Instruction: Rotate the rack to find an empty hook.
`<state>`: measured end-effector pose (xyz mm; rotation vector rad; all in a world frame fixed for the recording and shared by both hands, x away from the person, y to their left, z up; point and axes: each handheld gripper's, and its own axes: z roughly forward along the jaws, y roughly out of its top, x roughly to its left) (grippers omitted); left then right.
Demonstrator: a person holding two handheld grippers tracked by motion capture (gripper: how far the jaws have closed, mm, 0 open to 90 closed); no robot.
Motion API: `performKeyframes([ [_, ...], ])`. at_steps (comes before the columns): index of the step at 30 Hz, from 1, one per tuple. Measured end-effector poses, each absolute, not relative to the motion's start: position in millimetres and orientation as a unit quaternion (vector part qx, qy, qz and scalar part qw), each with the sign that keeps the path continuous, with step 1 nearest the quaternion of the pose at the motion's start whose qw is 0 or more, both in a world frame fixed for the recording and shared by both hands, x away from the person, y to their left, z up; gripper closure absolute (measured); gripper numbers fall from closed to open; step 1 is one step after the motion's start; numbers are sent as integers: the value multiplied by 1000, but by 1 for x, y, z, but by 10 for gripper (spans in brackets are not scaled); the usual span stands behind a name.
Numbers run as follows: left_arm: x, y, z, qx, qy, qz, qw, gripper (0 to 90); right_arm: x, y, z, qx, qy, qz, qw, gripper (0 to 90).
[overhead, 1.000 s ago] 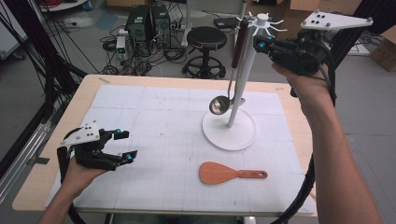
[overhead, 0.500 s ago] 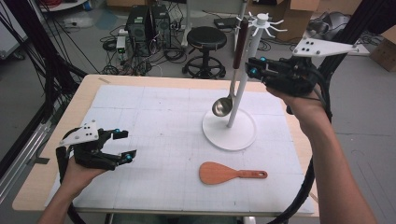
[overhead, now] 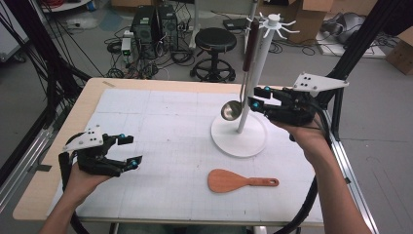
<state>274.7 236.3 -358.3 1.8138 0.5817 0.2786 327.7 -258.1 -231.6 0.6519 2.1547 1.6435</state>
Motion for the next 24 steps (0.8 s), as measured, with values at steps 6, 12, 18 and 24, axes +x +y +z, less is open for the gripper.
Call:
performKeyframes([
  [6,275,237,-359,775,249,120,568,236,326,-255,-250,239,770,569,164,411],
  [12,275,237,-359,775,249,119,569,236,322,-255,-266,233,783,556,153,342],
  [18,275,237,-360,775,250,119,568,236,319,-256,-288,236,794,543,136,305],
  [24,275,238,-360,776,249,119,568,233,316,-257,-308,243,800,536,119,301],
])
